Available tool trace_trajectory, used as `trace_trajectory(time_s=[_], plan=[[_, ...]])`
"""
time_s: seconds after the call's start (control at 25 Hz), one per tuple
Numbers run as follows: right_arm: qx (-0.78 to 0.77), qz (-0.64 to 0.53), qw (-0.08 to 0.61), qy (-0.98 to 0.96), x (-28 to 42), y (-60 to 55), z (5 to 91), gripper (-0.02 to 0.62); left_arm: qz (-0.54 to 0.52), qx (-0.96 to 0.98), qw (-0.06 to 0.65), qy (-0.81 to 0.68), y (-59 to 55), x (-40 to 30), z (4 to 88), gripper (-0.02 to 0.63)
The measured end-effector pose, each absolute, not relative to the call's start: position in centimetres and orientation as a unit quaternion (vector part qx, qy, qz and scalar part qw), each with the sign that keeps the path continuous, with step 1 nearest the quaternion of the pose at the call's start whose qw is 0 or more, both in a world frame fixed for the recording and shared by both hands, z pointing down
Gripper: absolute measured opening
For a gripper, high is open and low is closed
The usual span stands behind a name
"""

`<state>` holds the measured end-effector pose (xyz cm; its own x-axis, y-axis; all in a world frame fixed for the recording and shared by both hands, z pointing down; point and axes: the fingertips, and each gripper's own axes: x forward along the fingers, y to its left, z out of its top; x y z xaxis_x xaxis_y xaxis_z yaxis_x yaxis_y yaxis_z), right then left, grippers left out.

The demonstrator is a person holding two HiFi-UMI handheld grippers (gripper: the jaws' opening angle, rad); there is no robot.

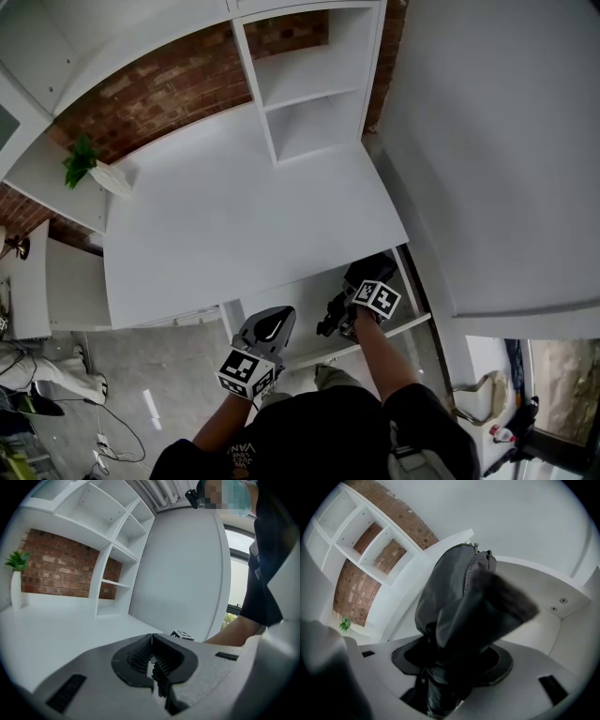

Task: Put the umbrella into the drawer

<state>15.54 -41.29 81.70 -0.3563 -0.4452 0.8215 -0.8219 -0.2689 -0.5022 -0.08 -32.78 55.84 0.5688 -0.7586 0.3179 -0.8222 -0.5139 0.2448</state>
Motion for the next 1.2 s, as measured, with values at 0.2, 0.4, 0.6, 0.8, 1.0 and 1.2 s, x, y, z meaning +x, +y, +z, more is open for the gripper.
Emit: trace_trajectory(time_s=[0.2, 0.4, 0.6, 0.8, 1.0, 1.2], plan=[[0.543, 0.58, 0.185, -0.578, 15.9, -42.2, 83.4, 0.255, 0.092, 0.861, 0.191, -0.462, -33.3, 0.0, 56.4, 0.008], [0.54, 0.577, 0.207, -0.577, 15.7, -42.7, 84.9, 0.255, 0.097, 0.857, 0.197, -0.467, -33.7, -0.1, 57.0, 0.008], [0.537, 0.575, 0.22, -0.576, 15.8, -42.9, 86.0, 0.256, 0.101, 0.854, 0.202, -0.469, -34.2, -0.5, 57.6, 0.008], [0.536, 0.579, 0.213, -0.577, 15.6, -43.0, 86.1, 0.264, 0.103, 0.856, 0.204, -0.464, -34.6, -0.6, 57.9, 0.008], [0.539, 0.589, 0.195, -0.57, 15.7, -42.9, 85.8, 0.282, 0.103, 0.86, 0.203, -0.456, -34.8, -0.4, 57.7, 0.008], [0.54, 0.588, 0.186, -0.573, 16.0, -42.6, 85.1, 0.284, 0.1, 0.865, 0.202, -0.448, -34.7, -0.3, 57.5, 0.008]])
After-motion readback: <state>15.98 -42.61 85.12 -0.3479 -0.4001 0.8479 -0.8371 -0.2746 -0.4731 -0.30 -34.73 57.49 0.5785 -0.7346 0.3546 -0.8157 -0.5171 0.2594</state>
